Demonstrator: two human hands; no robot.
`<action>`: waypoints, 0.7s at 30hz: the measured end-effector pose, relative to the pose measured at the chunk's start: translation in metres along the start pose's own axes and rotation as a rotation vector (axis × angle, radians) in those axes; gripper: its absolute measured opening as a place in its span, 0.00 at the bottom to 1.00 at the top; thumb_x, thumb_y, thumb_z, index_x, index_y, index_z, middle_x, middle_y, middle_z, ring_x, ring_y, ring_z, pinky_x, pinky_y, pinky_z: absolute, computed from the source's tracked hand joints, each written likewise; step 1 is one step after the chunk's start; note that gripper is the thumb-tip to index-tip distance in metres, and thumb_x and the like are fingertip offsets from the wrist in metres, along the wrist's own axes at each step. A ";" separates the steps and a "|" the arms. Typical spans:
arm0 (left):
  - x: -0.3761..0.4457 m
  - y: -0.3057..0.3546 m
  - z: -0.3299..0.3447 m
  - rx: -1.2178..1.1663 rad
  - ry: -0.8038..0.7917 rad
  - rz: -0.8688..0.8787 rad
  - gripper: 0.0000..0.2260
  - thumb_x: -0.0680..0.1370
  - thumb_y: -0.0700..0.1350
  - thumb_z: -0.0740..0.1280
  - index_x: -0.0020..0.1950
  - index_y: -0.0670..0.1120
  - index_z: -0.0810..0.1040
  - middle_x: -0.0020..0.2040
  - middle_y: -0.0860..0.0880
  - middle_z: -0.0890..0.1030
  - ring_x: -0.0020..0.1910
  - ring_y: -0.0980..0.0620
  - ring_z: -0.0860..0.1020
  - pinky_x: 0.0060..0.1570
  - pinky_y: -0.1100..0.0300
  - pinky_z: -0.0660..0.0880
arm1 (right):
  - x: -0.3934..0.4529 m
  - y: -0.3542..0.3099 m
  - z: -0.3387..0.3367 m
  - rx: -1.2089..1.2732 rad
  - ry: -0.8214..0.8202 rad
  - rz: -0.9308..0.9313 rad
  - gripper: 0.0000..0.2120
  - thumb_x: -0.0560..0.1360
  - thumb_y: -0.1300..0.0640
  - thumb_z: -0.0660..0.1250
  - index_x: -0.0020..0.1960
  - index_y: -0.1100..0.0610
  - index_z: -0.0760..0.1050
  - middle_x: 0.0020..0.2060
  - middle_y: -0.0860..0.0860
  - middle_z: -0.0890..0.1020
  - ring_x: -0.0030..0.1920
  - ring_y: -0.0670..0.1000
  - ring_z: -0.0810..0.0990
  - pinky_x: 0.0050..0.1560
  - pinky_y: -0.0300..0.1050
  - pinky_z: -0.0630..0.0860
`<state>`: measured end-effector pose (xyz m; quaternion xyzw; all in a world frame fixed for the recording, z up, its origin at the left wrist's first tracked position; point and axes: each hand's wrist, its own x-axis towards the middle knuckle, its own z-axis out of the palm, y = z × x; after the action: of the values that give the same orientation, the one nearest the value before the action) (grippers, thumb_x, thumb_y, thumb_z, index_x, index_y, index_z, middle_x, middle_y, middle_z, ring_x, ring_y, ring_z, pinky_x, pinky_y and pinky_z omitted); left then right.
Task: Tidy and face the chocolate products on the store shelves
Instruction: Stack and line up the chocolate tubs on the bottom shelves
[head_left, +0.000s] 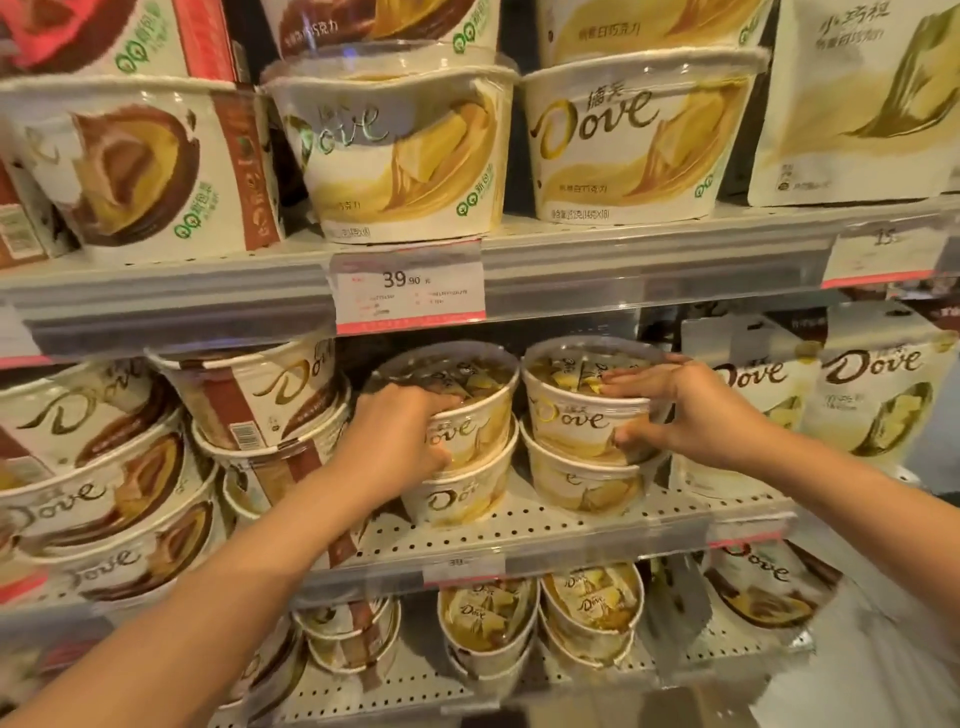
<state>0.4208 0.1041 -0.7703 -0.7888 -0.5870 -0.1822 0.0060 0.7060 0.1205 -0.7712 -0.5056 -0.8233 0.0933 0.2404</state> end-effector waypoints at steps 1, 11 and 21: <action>-0.001 0.004 -0.001 0.041 -0.002 -0.008 0.27 0.69 0.47 0.74 0.67 0.53 0.72 0.63 0.51 0.77 0.64 0.51 0.72 0.65 0.53 0.65 | -0.001 -0.003 0.000 -0.079 0.000 -0.011 0.23 0.67 0.52 0.75 0.61 0.52 0.77 0.60 0.47 0.79 0.62 0.45 0.75 0.64 0.42 0.68; -0.014 0.037 0.020 0.480 0.040 0.023 0.36 0.65 0.55 0.75 0.67 0.47 0.62 0.62 0.47 0.70 0.61 0.47 0.68 0.62 0.52 0.65 | -0.011 -0.036 0.022 -0.616 -0.008 -0.044 0.44 0.65 0.38 0.72 0.71 0.52 0.54 0.65 0.53 0.69 0.66 0.56 0.67 0.69 0.55 0.61; -0.013 -0.003 0.023 0.384 0.103 0.189 0.41 0.65 0.56 0.75 0.72 0.48 0.60 0.62 0.51 0.69 0.60 0.52 0.66 0.63 0.58 0.62 | -0.009 -0.011 0.015 -0.611 0.013 -0.227 0.43 0.65 0.42 0.72 0.72 0.49 0.54 0.64 0.48 0.67 0.64 0.52 0.66 0.67 0.50 0.64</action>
<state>0.4211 0.0983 -0.7959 -0.8143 -0.5332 -0.1058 0.2035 0.6930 0.1082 -0.7829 -0.4598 -0.8629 -0.1887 0.0918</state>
